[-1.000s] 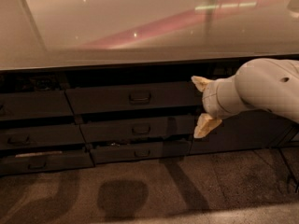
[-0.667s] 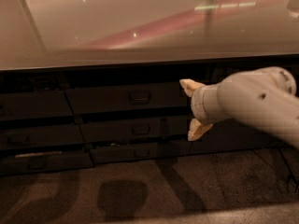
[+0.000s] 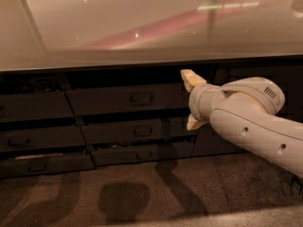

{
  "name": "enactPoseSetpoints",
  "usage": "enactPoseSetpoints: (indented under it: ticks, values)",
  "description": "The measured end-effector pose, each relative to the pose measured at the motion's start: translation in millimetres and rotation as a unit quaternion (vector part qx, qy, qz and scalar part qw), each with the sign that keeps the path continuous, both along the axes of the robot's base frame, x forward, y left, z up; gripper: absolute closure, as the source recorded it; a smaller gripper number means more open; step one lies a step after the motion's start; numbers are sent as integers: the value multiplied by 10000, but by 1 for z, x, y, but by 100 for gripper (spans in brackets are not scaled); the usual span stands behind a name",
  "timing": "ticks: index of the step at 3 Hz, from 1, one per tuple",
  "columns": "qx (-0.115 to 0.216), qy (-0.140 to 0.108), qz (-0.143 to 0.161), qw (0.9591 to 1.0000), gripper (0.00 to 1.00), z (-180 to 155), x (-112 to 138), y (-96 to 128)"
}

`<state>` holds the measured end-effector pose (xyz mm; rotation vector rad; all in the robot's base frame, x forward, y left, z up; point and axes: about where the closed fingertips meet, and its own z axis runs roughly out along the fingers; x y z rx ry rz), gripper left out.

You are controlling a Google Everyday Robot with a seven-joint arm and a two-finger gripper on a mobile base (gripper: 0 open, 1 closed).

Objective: Open top drawer

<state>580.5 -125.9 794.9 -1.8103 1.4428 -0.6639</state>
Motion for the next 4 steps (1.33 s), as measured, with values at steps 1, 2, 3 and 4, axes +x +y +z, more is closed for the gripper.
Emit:
enactPoseSetpoints:
  ticks: [1, 2, 3, 4]
  values:
    - [0, 0, -1, 10000, 0, 0, 0, 0]
    - [-181, 98, -266, 9994, 0, -4, 24, -18]
    - [-407, 199, -755, 9961, 0, -18, 70, -38]
    - [-733, 128, -1077, 9914, 0, -30, 105, -49]
